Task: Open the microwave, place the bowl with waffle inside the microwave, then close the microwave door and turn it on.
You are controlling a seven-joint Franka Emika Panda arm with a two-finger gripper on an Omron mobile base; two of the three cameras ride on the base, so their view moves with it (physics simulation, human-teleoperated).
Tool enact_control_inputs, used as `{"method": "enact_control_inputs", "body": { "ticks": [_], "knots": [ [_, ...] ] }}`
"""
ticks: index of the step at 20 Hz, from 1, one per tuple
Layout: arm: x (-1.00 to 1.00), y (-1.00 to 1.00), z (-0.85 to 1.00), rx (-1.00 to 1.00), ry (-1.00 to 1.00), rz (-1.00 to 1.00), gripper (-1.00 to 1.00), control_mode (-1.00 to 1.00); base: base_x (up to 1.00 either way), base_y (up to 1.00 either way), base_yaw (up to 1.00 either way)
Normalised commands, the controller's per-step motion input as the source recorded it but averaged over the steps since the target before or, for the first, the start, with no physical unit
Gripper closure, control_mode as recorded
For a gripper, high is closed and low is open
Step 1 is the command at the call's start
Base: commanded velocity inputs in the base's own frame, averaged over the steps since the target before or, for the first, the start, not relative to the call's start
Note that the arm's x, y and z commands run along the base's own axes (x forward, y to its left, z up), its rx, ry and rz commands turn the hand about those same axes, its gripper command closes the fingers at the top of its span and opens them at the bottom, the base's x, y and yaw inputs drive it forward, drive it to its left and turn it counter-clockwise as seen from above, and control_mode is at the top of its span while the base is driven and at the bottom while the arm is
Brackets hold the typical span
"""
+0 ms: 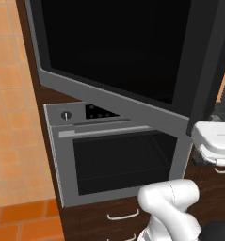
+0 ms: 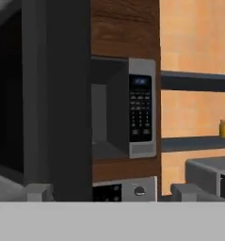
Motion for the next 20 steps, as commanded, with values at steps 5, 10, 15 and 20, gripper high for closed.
{"method": "enact_control_inputs", "body": {
  "ticks": [5, 10, 15, 20],
  "knots": [
    [0.32, -0.25, -0.15, 0.22, 0.31, 0.63, -1.00, -1.00, 0.00, 0.00, 0.00],
    [0.69, -0.19, -0.16, 0.26, 0.18, 0.67, -1.00, -1.00, 0.00, 0.00, 0.00],
    [1.00, -0.09, -0.28, 0.27, 0.09, 0.70, -1.00, -1.00, 0.00, 0.00, 0.00],
    [0.90, -0.03, -0.50, 0.17, -0.03, 0.64, -1.00, -1.00, 0.00, 0.00, 0.00]
  ]
}}
